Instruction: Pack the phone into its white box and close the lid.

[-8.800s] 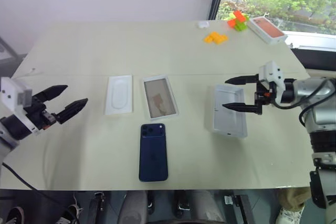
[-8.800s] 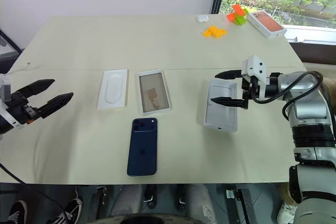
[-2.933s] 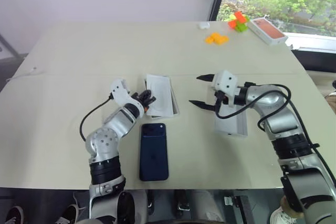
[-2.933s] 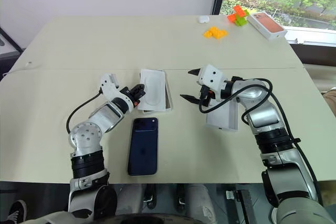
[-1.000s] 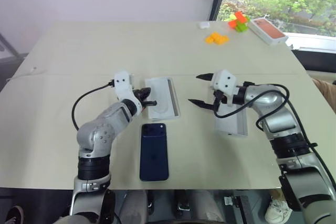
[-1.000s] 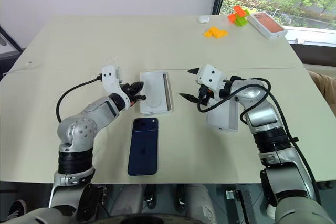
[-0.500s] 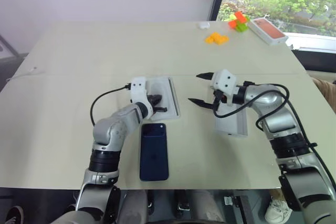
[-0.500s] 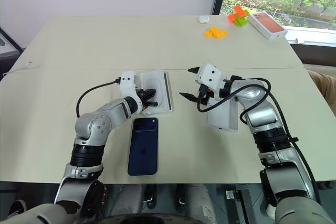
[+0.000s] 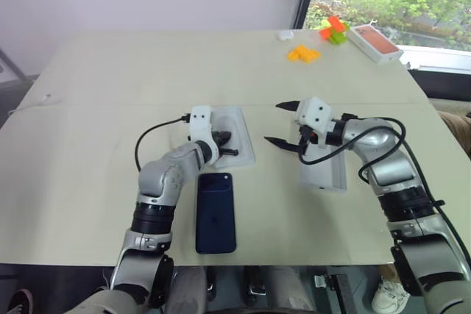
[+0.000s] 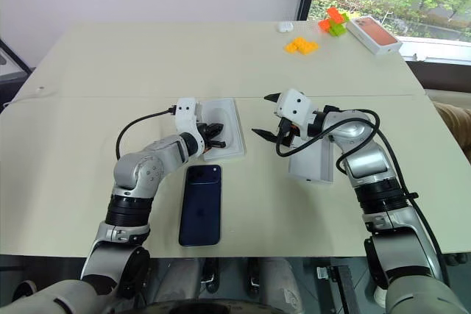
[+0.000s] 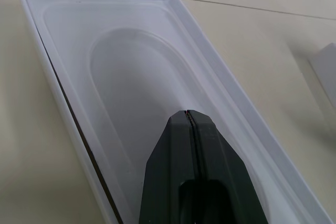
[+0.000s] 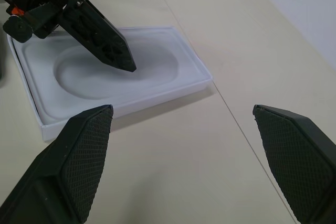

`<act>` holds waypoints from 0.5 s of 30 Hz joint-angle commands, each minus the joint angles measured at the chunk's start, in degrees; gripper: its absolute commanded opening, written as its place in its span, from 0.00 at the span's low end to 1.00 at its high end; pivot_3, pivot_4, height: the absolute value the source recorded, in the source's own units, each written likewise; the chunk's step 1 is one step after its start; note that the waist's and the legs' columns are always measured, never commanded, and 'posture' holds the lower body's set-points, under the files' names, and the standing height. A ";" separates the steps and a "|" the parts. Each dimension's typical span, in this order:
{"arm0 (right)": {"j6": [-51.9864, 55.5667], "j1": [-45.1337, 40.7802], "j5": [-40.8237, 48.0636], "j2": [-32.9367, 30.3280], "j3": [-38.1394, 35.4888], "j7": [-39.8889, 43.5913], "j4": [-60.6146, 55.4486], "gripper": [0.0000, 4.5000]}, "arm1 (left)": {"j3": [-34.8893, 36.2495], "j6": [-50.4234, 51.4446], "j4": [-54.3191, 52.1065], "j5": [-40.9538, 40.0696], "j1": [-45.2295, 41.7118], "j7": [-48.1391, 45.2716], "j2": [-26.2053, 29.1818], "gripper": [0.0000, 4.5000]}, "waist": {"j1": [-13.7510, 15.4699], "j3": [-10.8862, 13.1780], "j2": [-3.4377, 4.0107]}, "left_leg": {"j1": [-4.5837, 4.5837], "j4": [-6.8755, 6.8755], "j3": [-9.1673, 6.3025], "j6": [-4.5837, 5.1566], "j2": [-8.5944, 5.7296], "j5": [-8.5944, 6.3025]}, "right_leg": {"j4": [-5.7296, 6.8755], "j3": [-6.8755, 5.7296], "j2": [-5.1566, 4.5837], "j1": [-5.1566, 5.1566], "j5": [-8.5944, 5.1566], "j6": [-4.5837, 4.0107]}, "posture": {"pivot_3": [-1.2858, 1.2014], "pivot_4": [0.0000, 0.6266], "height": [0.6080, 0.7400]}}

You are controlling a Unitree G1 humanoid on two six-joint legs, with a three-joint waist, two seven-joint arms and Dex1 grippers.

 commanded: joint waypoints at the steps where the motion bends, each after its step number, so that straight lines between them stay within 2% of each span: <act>1: -0.84 -1.70 0.24 -0.01 -1.32 -0.49 -0.70 1.00 | 1.80 0.78 -5.10 -1.12 0.35 -1.16 1.06 0.00 | 0.00 0.00 0.00 | 0.00 -0.01 0.00 0.00 0.00 0.00 | 0.00 0.00 0.00 0.00 0.00 0.00 | 0.52 0.24 0.98; 10: 1.42 -2.88 2.29 1.37 -1.81 -0.01 -0.67 1.00 | 2.38 4.76 -10.76 -1.66 2.33 -3.73 5.86 0.00 | -0.03 0.00 0.00 | 0.01 -0.03 0.00 0.00 0.01 0.00 | 0.00 0.00 0.00 0.00 0.00 0.00 | 0.52 0.24 0.98; 13: 3.76 -2.85 3.26 2.24 -1.75 -0.25 -1.72 1.00 | 2.93 4.29 -11.47 -1.77 2.71 -3.77 5.59 0.00 | 0.06 0.00 0.00 | 0.01 -0.03 0.00 -0.01 0.01 0.00 | 0.00 0.00 0.00 0.00 0.02 -0.04 | 0.52 0.24 0.98; 15: 6.06 -2.62 4.29 2.68 -1.69 -0.17 -2.88 0.88 | 4.69 3.84 -11.75 -2.43 2.15 -2.81 4.32 0.00 | 0.07 0.00 0.00 | 0.00 -0.02 0.00 0.00 0.00 0.00 | 0.00 0.00 -0.03 0.00 0.07 -0.12 | 0.52 0.24 0.98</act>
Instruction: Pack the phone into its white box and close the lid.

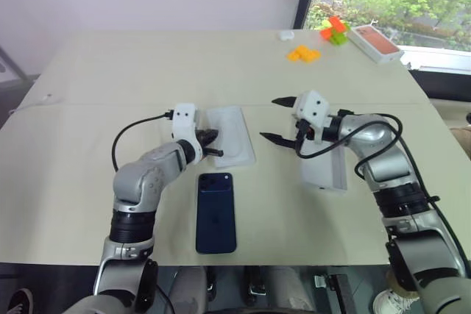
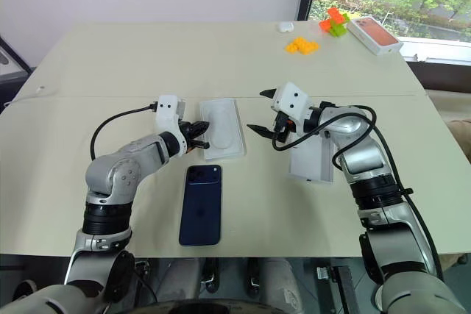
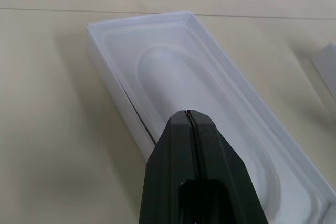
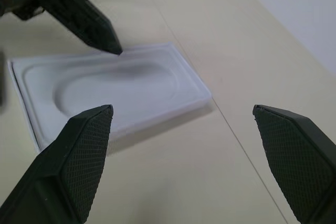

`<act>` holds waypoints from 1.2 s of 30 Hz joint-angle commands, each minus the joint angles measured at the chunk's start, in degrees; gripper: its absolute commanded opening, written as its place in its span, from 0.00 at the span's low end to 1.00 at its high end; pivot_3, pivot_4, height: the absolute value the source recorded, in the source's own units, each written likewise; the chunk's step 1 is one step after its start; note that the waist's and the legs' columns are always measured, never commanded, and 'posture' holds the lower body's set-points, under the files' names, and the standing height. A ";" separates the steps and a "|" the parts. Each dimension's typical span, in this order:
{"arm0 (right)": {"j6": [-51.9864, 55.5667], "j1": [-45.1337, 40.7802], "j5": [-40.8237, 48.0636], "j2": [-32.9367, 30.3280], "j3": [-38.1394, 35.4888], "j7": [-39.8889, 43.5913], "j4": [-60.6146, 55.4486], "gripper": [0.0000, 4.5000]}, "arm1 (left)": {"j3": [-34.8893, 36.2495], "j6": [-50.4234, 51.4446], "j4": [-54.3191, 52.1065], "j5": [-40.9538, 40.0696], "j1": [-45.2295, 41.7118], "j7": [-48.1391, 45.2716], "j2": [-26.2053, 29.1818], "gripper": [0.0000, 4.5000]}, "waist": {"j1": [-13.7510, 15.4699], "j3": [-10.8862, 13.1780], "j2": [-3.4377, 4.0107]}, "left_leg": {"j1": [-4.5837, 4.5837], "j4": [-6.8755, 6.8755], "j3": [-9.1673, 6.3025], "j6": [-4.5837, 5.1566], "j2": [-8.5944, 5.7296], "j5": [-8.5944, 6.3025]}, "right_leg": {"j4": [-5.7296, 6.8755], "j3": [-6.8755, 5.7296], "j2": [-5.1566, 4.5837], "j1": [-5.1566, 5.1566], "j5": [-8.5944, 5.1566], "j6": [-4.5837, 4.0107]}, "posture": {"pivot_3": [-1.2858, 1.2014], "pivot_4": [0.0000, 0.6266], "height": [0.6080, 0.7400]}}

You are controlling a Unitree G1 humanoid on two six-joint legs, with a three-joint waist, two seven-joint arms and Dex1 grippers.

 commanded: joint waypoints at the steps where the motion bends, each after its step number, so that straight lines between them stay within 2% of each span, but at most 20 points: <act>1: 2.46 -0.72 2.19 0.92 -1.66 -0.52 -3.12 0.81 | 2.82 -1.51 -2.53 -1.04 -1.39 1.03 -1.66 0.00 | 0.00 0.00 0.00 | -0.01 0.01 0.00 0.00 0.00 0.00 | 0.00 0.00 0.00 0.00 0.02 -0.03 | 0.52 0.24 0.98; 3: 3.16 -0.96 2.26 1.96 -1.89 -1.91 -3.11 0.59 | 3.54 -2.25 -2.19 -0.58 -1.84 1.40 -2.12 0.00 | -0.05 0.00 0.00 | -0.01 0.02 0.00 0.01 0.00 0.00 | 0.00 0.00 0.00 0.00 0.02 -0.03 | 0.52 0.24 0.98; 7: 3.79 1.03 1.74 4.16 0.17 -3.10 -5.55 0.10 | 2.62 -2.40 -0.22 0.86 -1.46 1.06 -1.64 0.00 | -0.11 0.00 0.00 | 0.00 -0.01 0.00 0.01 0.00 0.00 | 0.00 0.00 0.01 0.00 -0.01 0.02 | 0.52 0.24 0.98; 8: 3.68 1.60 1.46 4.35 0.60 -3.10 -5.96 0.01 | 2.22 -2.32 0.03 1.05 -1.27 0.88 -1.51 0.00 | -0.10 0.00 0.00 | 0.00 -0.01 0.00 0.01 0.00 0.00 | 0.00 0.00 0.01 0.00 -0.01 0.02 | 0.52 0.24 0.98; 17: 4.14 5.38 -4.97 7.93 7.68 -7.16 -8.65 0.01 | -1.84 -3.56 3.49 4.03 0.55 -0.20 -1.87 0.00 | -0.01 -0.01 0.01 | 0.00 -0.02 0.00 0.01 0.00 -0.01 | 0.00 0.00 0.00 0.00 -0.06 0.11 | 0.52 0.24 0.98; 26: -0.84 6.67 -13.62 5.40 13.01 -7.42 -5.88 0.01 | -1.55 -3.36 4.67 5.42 0.67 0.03 -1.58 0.00 | -0.04 -0.02 0.01 | 0.01 -0.01 0.00 0.01 -0.01 -0.01 | 0.00 0.00 -0.01 0.00 -0.08 0.14 | 0.52 0.24 0.98; 32: -2.25 5.92 -14.64 5.21 12.47 -7.15 -4.74 0.01 | -1.87 -4.58 4.24 5.81 0.49 -0.66 -1.39 0.00 | -0.02 -0.04 0.01 | 0.02 0.00 0.00 0.01 -0.01 -0.01 | 0.00 0.00 -0.01 0.02 -0.08 0.14 | 0.52 0.24 0.98; 36: 0.26 5.32 -11.47 6.38 10.38 -6.47 -5.88 0.01 | -0.94 -5.37 3.37 4.99 0.07 -1.17 -1.98 0.00 | -0.03 -0.03 0.01 | 0.02 0.00 0.00 0.01 -0.01 -0.01 | 0.00 0.00 -0.01 0.02 -0.08 0.13 | 0.52 0.24 0.98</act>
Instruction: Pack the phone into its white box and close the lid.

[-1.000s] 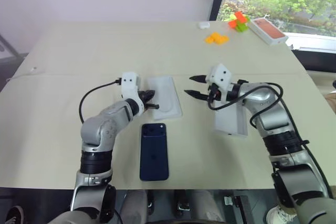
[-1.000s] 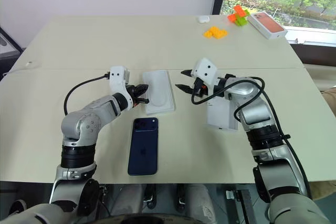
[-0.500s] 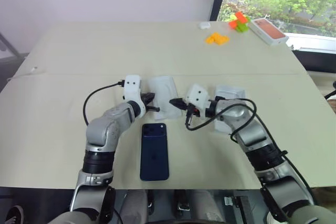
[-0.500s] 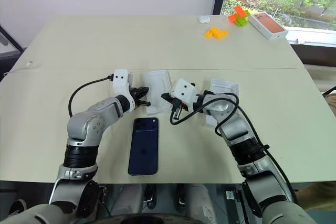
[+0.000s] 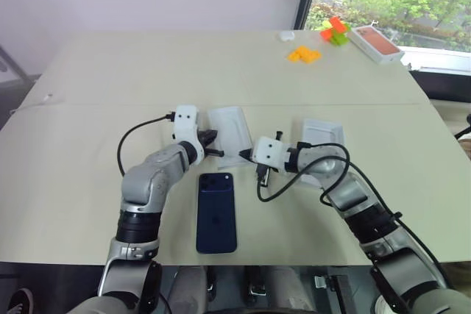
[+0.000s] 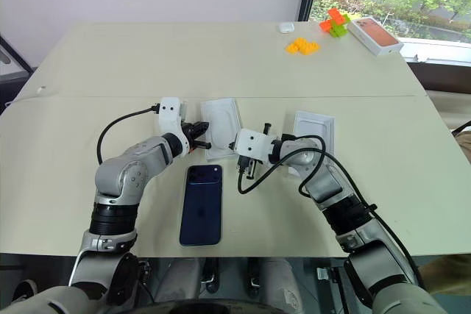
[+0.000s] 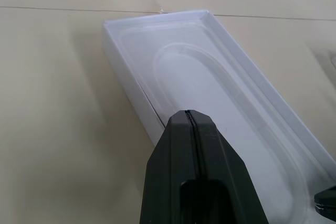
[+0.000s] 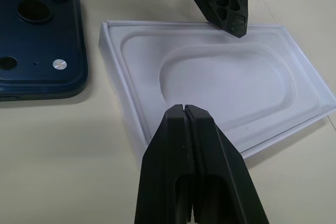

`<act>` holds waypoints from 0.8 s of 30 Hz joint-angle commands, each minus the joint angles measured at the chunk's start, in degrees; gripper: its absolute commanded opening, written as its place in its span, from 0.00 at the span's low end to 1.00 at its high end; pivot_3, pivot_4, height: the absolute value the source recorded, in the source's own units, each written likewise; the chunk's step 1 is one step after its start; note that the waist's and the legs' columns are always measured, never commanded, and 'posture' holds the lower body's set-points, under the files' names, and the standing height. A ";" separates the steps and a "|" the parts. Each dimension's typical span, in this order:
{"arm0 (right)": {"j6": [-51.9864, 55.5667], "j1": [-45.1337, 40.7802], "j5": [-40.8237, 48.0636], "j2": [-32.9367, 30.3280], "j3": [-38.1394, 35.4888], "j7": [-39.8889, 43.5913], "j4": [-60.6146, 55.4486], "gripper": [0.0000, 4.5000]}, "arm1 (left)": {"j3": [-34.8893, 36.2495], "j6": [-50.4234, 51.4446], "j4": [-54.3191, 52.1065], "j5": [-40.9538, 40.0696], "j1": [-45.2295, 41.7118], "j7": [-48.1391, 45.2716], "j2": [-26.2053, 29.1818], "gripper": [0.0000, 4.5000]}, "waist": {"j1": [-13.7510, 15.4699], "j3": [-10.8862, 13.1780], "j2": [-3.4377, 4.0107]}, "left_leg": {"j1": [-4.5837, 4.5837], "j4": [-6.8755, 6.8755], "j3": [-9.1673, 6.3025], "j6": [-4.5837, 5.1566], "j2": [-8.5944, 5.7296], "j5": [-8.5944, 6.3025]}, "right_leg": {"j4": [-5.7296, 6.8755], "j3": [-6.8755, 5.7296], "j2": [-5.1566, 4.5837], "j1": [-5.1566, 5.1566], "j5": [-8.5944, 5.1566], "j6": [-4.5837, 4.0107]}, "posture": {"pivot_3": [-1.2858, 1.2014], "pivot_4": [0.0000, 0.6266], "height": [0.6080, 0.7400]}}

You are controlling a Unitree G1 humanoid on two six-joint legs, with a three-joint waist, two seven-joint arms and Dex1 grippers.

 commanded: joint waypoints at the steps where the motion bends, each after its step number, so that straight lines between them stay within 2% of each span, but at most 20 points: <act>1: 2.72 -1.61 4.12 1.12 -3.92 0.53 -1.89 0.01 | 0.50 -0.98 -1.08 -0.63 -0.41 -1.42 -0.03 0.00 | -0.02 0.00 0.00 | 0.00 0.00 0.00 0.00 0.00 0.00 | 0.00 0.00 0.00 0.00 0.00 0.00 | 0.52 0.24 0.98; 4: 8.25 -3.68 10.56 3.00 -8.70 0.82 -3.49 0.01 | 2.63 -1.98 -2.44 -1.94 -2.50 -3.54 1.65 0.00 | -0.08 0.03 0.00 | -0.01 0.00 0.00 0.00 0.01 0.00 | 0.00 0.00 0.00 -0.01 0.02 -0.04 | 0.52 0.24 0.98; 10: 13.61 -6.83 16.44 2.96 -12.82 2.34 -4.82 0.01 | 5.43 -1.26 -3.29 -4.47 -4.64 -7.29 5.24 0.00 | -0.14 0.03 0.00 | -0.01 -0.05 0.00 0.00 0.01 0.00 | -0.01 -0.01 0.02 -0.03 0.10 -0.17 | 0.52 0.24 0.98; 11: 14.20 -6.85 17.70 2.54 -13.10 3.55 -5.26 0.13 | 6.26 -0.81 -3.48 -5.26 -4.72 -7.63 5.64 0.12 | -0.14 0.03 0.00 | -0.01 -0.05 0.00 0.00 0.01 0.00 | -0.02 -0.01 0.02 -0.03 0.10 -0.18 | 0.52 0.24 0.98; 14: 14.40 -6.42 18.83 1.45 -13.08 5.23 -5.91 0.41 | 6.50 -1.50 -4.60 -5.91 -3.97 -9.81 7.49 0.39 | -0.12 0.03 0.00 | -0.02 -0.05 0.00 0.00 0.01 0.00 | -0.02 -0.01 0.01 -0.03 0.10 -0.19 | 0.52 0.24 0.98; 19: 13.82 -6.10 18.78 -0.19 -13.49 5.91 -5.29 1.00 | 7.82 -1.41 -7.26 -7.99 0.03 -16.06 14.35 0.99 | -0.26 0.04 0.02 | -0.01 -0.06 0.00 0.00 0.02 0.00 | -0.03 -0.01 0.01 -0.04 0.10 -0.19 | 0.52 0.24 0.98; 24: 13.01 -5.09 18.62 -1.49 -13.52 6.57 -5.94 1.00 | 11.94 -1.96 -8.02 -11.22 4.06 -21.46 20.35 1.00 | -0.40 0.04 0.02 | -0.01 -0.11 0.00 -0.01 0.03 0.00 | -0.04 -0.01 0.01 -0.06 0.09 -0.19 | 0.52 0.24 0.98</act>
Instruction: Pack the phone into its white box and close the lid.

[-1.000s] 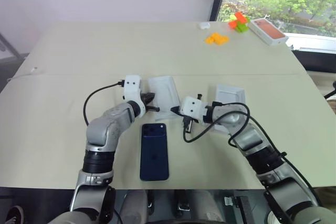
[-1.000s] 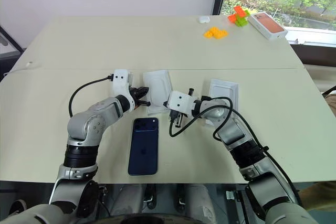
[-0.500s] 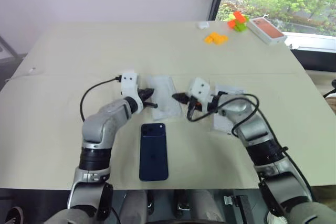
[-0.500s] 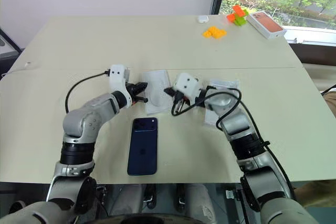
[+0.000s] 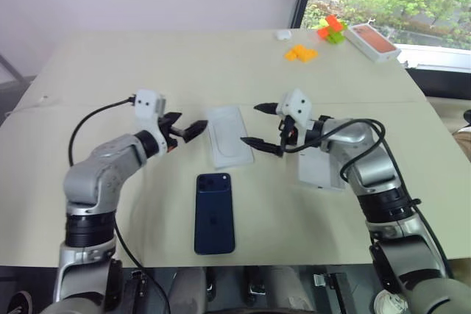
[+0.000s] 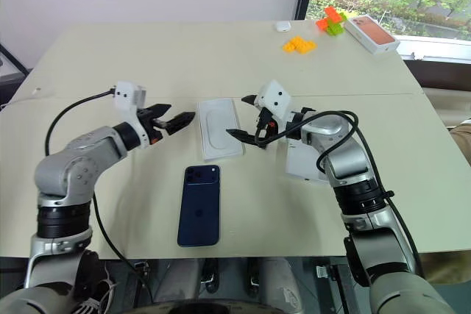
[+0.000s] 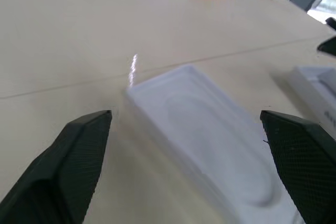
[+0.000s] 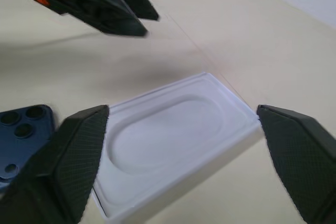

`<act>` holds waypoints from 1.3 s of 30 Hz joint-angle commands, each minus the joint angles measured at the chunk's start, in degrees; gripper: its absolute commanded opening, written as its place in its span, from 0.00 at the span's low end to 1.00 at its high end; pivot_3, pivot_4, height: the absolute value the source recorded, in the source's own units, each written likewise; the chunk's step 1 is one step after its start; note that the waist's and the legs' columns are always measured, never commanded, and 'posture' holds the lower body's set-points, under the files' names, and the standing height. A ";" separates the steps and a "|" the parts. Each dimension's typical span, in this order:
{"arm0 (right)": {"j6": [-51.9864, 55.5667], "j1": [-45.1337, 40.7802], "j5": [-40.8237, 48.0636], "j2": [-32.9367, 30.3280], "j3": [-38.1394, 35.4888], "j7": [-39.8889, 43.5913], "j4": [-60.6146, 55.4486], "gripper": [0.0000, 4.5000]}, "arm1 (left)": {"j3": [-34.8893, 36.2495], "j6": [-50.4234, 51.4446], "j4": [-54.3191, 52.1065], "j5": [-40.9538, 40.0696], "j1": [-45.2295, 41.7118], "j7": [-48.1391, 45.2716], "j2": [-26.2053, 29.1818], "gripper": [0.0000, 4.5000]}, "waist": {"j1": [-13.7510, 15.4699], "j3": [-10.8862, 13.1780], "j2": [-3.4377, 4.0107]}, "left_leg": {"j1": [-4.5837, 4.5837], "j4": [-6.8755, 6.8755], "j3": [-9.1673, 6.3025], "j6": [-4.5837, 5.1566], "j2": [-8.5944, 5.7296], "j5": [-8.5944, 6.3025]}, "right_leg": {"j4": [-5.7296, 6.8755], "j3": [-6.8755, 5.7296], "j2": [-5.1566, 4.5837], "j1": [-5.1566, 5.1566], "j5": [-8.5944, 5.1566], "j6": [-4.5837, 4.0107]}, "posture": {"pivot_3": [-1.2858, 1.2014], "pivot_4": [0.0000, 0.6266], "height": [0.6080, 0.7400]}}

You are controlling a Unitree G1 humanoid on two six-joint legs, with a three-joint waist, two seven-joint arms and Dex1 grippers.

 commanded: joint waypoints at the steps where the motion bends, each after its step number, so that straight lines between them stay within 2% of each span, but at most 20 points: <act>1: -1.71 0.34 0.56 -1.17 -0.80 0.76 -2.33 1.00 | 2.58 -1.76 -2.47 -1.83 1.47 -3.29 3.01 1.00 | 0.02 0.00 0.00 | -0.01 0.00 0.00 0.00 0.00 0.00 | -0.01 0.00 0.00 0.00 0.00 0.00 | 0.52 0.24 0.98; 12: -2.46 0.46 2.73 -3.44 -1.33 5.27 -3.45 1.00 | 7.01 0.96 -5.85 -7.07 7.49 -6.86 9.81 1.00 | 0.24 0.01 0.01 | -0.02 -0.02 0.00 0.00 0.00 0.00 | -0.07 0.00 -0.02 0.00 -0.02 0.03 | 0.52 0.24 0.98; 15: -4.40 1.22 3.00 -4.25 -1.57 6.07 -4.68 1.00 | 11.41 6.25 -6.85 -12.61 9.58 -6.62 11.17 1.00 | 0.19 0.01 0.02 | -0.02 -0.03 0.00 0.00 0.00 -0.01 | -0.09 0.00 -0.02 0.00 -0.08 0.14 | 0.52 0.24 0.98; 17: -7.47 3.52 1.79 -6.81 -0.29 8.70 -6.79 1.00 | 16.66 12.73 -8.24 -19.93 13.88 -7.91 12.46 1.00 | 0.05 0.02 0.02 | -0.02 -0.05 -0.01 0.00 0.00 -0.01 | -0.10 0.00 -0.02 -0.01 -0.10 0.17 | 0.52 0.24 0.98; 18: -9.03 4.69 1.42 -7.96 0.17 10.03 -7.60 0.89 | 19.39 16.58 -8.48 -24.15 16.40 -8.35 13.13 1.00 | 0.00 0.01 0.02 | -0.02 -0.11 0.00 0.00 0.00 -0.01 | -0.15 0.00 -0.02 -0.01 -0.11 0.18 | 0.52 0.24 0.98; 20: -8.35 6.57 3.28 -9.50 0.27 12.38 -9.72 0.72 | 21.40 18.82 -10.53 -25.60 22.06 -9.61 15.91 1.00 | -0.28 0.02 0.00 | -0.01 -0.25 0.00 0.00 -0.01 -0.01 | -0.30 0.00 -0.04 -0.01 -0.11 0.19 | 0.52 0.24 0.98; 23: -13.58 8.25 -0.02 -11.71 1.94 13.88 -10.09 0.37 | 23.42 21.84 -11.11 -28.95 24.69 -8.00 17.41 1.00 | 0.03 0.05 0.01 | 0.01 -0.35 -0.01 -0.04 -0.01 0.00 | -0.33 0.00 -0.05 -0.05 -0.12 0.19 | 0.52 0.24 0.98; 25: -20.58 9.55 -4.77 -13.54 4.27 14.59 -9.04 0.14 | 25.52 24.57 -11.05 -33.32 24.96 -4.47 16.17 1.00 | 0.44 0.04 0.01 | 0.06 -0.37 -0.04 -0.10 -0.02 0.04 | -0.33 -0.01 -0.04 -0.04 -0.12 0.17 | 0.52 0.24 0.98; 26: -21.71 10.13 -6.03 -13.54 5.44 14.43 -8.97 0.02 | 26.34 26.11 -10.70 -38.02 24.38 0.98 13.85 1.00 | 0.52 0.04 0.02 | 0.06 -0.37 -0.05 -0.10 -0.02 0.04 | -0.35 -0.02 -0.04 -0.03 -0.13 0.16 | 0.52 0.24 0.98; 30: -23.58 10.58 -9.00 -11.93 7.86 12.13 -8.52 0.02 | 23.88 30.85 -11.04 -48.03 25.56 20.56 9.59 1.00 | 0.24 0.05 -0.03 | 0.02 -0.41 -0.05 -0.09 -0.09 0.04 | -0.42 -0.02 -0.14 0.01 -0.13 0.19 | 0.52 0.24 0.98; 32: -26.24 10.51 -11.68 -11.82 9.17 11.07 -7.32 0.02 | 21.23 29.79 -15.09 -54.19 28.25 23.77 11.35 1.00 | -0.07 0.10 -0.14 | 0.03 -0.42 -0.06 -0.09 -0.09 0.04 | -0.39 -0.02 -0.13 0.00 -0.12 0.20 | 0.52 0.24 0.98; 35: -28.76 10.76 -13.56 -12.20 10.15 10.91 -5.54 0.02 | 17.53 25.85 -15.46 -60.61 28.85 31.95 13.50 1.00 | 0.28 0.10 -0.17 | 0.07 -0.48 -0.06 -0.18 -0.09 0.10 | -0.37 -0.02 -0.12 0.00 -0.11 0.18 | 0.52 0.24 0.98; 39: -31.11 11.71 -14.27 -13.22 11.04 12.11 -4.13 0.02 | 12.42 19.82 -17.40 -68.57 30.61 37.50 17.20 1.00 | 0.42 0.10 -0.18 | 0.12 -0.48 -0.09 -0.22 -0.11 0.12 | -0.36 -0.02 -0.12 0.04 -0.11 0.14 | 0.52 0.24 0.98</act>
